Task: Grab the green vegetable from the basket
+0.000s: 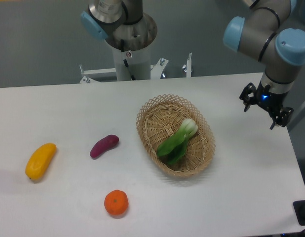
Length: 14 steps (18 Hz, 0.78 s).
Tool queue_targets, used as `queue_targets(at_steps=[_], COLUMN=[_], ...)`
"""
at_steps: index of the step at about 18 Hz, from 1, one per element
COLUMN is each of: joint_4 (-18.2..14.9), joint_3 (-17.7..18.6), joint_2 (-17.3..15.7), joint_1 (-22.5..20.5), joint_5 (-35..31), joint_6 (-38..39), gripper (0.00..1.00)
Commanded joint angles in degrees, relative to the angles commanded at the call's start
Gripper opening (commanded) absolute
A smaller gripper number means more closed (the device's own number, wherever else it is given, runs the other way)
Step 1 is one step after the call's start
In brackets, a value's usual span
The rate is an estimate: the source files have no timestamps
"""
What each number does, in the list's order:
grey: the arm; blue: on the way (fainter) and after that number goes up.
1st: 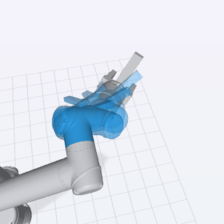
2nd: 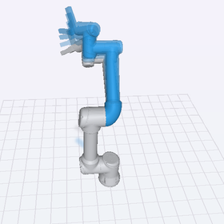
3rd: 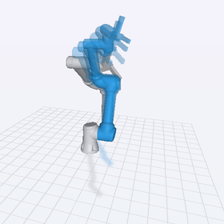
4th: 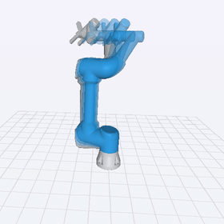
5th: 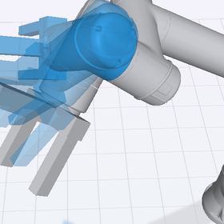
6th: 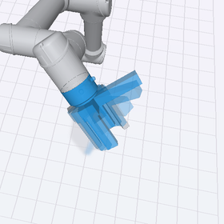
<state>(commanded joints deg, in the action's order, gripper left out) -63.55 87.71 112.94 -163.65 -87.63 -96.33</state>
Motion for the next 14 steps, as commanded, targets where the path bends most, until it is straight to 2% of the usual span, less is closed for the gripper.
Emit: queue_targets(at_steps=[14], joint_4=[0.61], joint_3=[1.14], joint_2=[-0.26], joint_1=[0.97], joint_5=[0.00], joint_6=[2.37], gripper=[1.00])
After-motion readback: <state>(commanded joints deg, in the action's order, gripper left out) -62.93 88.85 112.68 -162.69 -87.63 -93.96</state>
